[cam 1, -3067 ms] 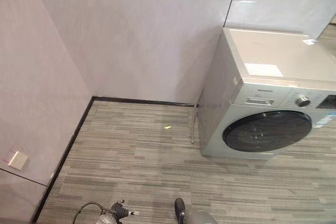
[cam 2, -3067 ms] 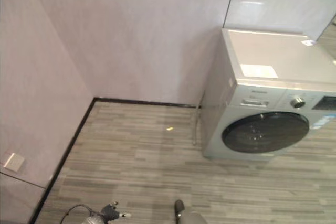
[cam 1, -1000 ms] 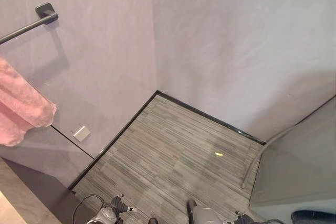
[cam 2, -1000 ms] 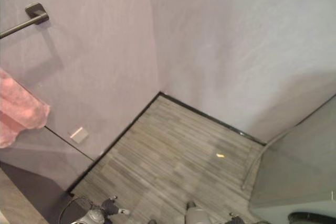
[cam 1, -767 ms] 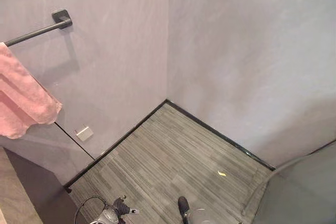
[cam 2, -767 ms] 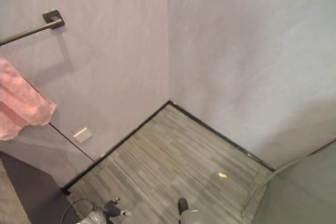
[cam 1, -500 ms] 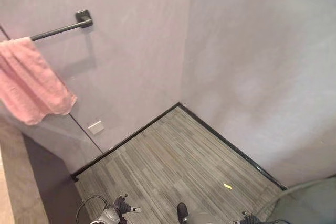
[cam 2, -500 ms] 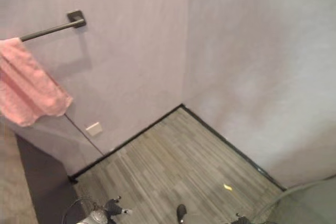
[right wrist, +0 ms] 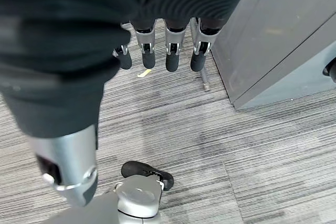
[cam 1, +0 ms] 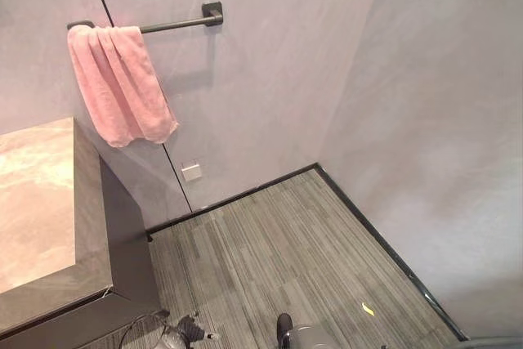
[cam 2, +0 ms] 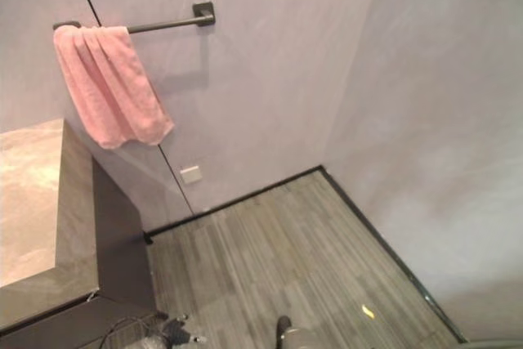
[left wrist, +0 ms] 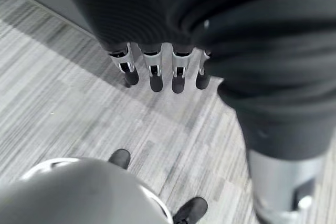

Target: Put brush and paste in cup on sink, flatten towel.

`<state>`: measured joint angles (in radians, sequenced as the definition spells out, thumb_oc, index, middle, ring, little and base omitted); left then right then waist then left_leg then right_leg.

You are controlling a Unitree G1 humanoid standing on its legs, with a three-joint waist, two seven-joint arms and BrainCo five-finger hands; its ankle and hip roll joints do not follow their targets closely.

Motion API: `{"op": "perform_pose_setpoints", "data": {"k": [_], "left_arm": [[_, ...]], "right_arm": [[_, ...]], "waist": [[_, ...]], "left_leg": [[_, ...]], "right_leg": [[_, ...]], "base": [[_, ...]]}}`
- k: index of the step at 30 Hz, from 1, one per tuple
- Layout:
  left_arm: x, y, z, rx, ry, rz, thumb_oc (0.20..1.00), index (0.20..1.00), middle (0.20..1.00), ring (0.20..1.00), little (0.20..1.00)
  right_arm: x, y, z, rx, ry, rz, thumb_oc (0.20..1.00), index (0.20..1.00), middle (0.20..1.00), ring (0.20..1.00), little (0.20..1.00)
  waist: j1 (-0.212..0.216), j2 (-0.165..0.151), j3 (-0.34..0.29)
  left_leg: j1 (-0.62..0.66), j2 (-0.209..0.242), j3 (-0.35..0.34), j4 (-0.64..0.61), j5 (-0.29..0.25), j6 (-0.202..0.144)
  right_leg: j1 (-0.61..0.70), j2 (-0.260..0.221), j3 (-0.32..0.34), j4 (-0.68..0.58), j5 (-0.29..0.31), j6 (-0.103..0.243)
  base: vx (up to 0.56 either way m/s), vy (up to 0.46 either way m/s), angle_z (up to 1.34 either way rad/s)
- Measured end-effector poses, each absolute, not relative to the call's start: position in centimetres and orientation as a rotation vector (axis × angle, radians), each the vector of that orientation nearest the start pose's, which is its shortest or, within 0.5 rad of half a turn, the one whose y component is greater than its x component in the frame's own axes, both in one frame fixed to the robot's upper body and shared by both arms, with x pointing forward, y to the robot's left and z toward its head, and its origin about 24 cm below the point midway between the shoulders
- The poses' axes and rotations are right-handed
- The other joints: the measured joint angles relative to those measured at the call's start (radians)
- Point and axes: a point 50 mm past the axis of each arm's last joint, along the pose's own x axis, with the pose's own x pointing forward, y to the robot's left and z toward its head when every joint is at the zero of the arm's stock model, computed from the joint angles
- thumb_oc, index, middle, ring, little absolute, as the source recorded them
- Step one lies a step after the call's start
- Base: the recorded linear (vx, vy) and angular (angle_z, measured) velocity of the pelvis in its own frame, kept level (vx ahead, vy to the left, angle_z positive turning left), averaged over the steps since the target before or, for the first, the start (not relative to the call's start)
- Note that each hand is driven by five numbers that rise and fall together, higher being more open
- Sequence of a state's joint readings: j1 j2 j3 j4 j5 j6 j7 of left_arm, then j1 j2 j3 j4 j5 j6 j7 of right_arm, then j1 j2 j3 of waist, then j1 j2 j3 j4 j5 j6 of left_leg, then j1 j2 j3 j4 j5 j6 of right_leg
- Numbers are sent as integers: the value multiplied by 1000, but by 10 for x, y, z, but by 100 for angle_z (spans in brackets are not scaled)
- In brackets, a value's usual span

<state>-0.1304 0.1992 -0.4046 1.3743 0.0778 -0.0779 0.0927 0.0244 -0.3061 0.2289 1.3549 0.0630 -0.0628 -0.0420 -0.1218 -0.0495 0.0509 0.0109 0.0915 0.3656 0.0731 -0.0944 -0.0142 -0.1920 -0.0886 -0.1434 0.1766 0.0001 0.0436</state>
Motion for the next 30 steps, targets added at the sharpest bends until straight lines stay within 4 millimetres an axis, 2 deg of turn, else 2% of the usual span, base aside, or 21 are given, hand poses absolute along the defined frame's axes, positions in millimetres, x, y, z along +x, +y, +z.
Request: {"op": "perform_pose_setpoints", "data": {"k": [2, 4, 5, 6, 7, 8, 9, 10, 12, 14, 16, 21, 22, 23, 24, 27, 28, 29, 30], "left_arm": [[106, 209, -164, 578, 1175, -195, 1000, 1000, 1000, 1000, 1000], [107, 209, -164, 579, 1171, -194, 1000, 1000, 1000, 1000, 1000], [110, 213, -162, 586, 1165, -188, 1000, 1000, 1000, 1000, 1000], [113, 217, -161, 599, 1156, -182, 1000, 1000, 1000, 1000, 1000], [117, 223, -158, 616, 1151, -172, 1000, 1000, 1000, 1000, 1000], [118, 229, -157, 636, 1150, -167, 1000, 1000, 1000, 1000, 1000], [117, 233, -156, 646, 1153, -163, 1000, 1000, 1000, 1000, 1000], [111, 240, -156, 656, 1172, -154, 1000, 1000, 1000, 1000, 1000], [106, 240, -158, 655, 1191, -153, 1000, 1000, 1000, 1000, 1000], [110, 232, -158, 638, 1170, -167, 1000, 1000, 1000, 1000, 1000], [110, 233, -158, 627, 1170, -154, 1000, 1000, 1000, 1000, 1000], [116, 234, -156, 614, 1152, -133, 1000, 1000, 1000, 1000, 1000], [116, 232, -157, 608, 1150, -135, 1000, 1000, 1000, 1000, 1000], [120, 231, -156, 609, 1136, -135, 1000, 1000, 1000, 1000, 1000], [127, 231, -153, 617, 1118, -130, 1000, 1000, 1000, 1000, 1000], [129, 231, -153, 618, 1112, -130, 1000, 1000, 1000, 1000, 1000], [130, 230, -153, 616, 1110, -132, 1000, 1000, 1000, 1000, 1000], [130, 228, -153, 613, 1108, -134, 1000, 1000, 1000, 1000, 1000], [133, 226, -152, 611, 1098, -138, 1000, 1000, 1000, 1000, 1000]], "right_arm": [[56, -261, -161, -381, 1316, -83, 1000, 1000, 1000, 1000, 1000], [58, -259, -161, -378, 1309, -78, 1000, 1000, 1000, 1000, 1000], [67, -257, -161, -374, 1284, -72, 1000, 1000, 1000, 1000, 1000], [73, -252, -161, -369, 1268, -62, 1000, 1000, 1000, 1000, 1000], [81, -246, -161, -374, 1238, -30, 1000, 1000, 1000, 1000, 1000], [78, -240, -163, -372, 1243, -7, 1000, 1000, 1000, 1000, 1000], [77, -238, -163, -367, 1247, -4, 1000, 1000, 1000, 1000, 1000], [81, -234, -163, -361, 1233, 1, 1000, 1000, 1000, 1000, 1000], [88, -234, -162, -365, 1217, 2, 1000, 1000, 1000, 1000, 1000], [87, -238, -161, -396, 1219, 16, 1000, 1000, 1000, 1000, 1000], [85, -239, -162, -405, 1226, 18, 1000, 1000, 1000, 1000, 1000], [87, -257, -156, -441, 1221, -14, 1000, 1000, 1000, 1000, 1000], [87, -261, -155, -447, 1220, -26, 1000, 1000, 1000, 1000, 1000], [86, -264, -154, -451, 1224, -32, 1000, 1000, 1000, 1000, 1000], [83, -266, -154, -455, 1236, -37, 1000, 1000, 1000, 1000, 1000], [77, -270, -155, -452, 1255, -53, 1000, 1000, 1000, 1000, 1000], [78, -274, -153, -463, 1251, -61, 1000, 1000, 1000, 1000, 1000], [78, -277, -152, -472, 1253, -67, 1000, 1000, 1000, 1000, 1000], [72, -283, -151, -486, 1271, -83, 1000, 1000, 1000, 1000, 1000]], "waist": [[0, 12, -22], [0, 13, -24], [1, 9, -11], [-7, 1, 2], [-12, -1, 20], [-26, -4, 20], [-24, -13, 19], [-11, -31, 25], [-4, -22, 30], [-2, 10, 53], [0, 17, 51], [8, 21, 46], [8, 35, 37], [3, 40, 37], [3, 37, 40], [2, 30, 45], [3, 25, 55], [-3, 26, 56], [-9, 35, 57]], "left_leg": [[22, -29, -12, -55, 31, 19], [27, -41, -28, -68, 34, 22], [25, -55, -37, -69, 32, 27], [24, -66, -49, -78, 34, 36], [24, -72, -79, -82, 44, 45], [27, -67, -121, -106, 65, 40], [28, -70, -120, -121, 79, 31], [39, -69, -116, -130, 85, 22], [41, -49, -126, -135, 78, 14], [53, -10, -143, -129, 84, -2], [64, 22, -146, -106, 86, -5], [53, 85, -165, -70, 88, -10], [19, 105, -173, -39, 88, -17], [-13, 110, -201, -15, 105, -41], [-38, 112, -223, -5, 134, -77], [-47, 110, -218, -12, 205, -86], [-49, 82, -220, 0, 222, -97], [-56, 69, -217, 18, 217, -101], [-69, 16, -209, 28, 184, -91]], "right_leg": [[12, -6, 3, -23, 11, 10], [18, -14, 1, -16, 12, 23], [5, -28, 12, 23, 14, 32], [-25, -32, 68, 86, -2, 54], [-51, -19, 197, 155, -30, 83], [-46, 32, 375, 168, -78, 104], [-43, 29, 371, 140, -76, 100], [-26, -3, 314, 63, -47, 91], [9, -13, 225, -28, -18, 91], [75, 20, 191, -102, 26, 67], [121, 51, 178, -142, 30, 42], [121, 116, 158, -119, -4, -18], [91, 131, 145, -86, -20, -36], [71, 137, 125, -51, -32, -48], [48, 131, 106, -27, -51, -66], [56, 129, 99, -32, -58, -78], [75, 117, 96, -48, -57, -84], [85, 105, 77, -61, -54, -87], [89, 97, 62, -83, -48, -78]], "base": [[10, 157, 2], [-33, 129, 18], [-25, 100, 21], [26, 36, 47], [37, -11, 92], [44, -87, 92], [37, -114, 58], [56, -113, 2], [55, -104, 4], [14, -206, 17], [4, -297, 8], [-16, -250, 6], [-22, -287, 30], [-10, -280, 54], [11, -144, 58], [12, -75, 30], [6, -16, 26], [1, 18, 44], [26, 57, 40]]}}
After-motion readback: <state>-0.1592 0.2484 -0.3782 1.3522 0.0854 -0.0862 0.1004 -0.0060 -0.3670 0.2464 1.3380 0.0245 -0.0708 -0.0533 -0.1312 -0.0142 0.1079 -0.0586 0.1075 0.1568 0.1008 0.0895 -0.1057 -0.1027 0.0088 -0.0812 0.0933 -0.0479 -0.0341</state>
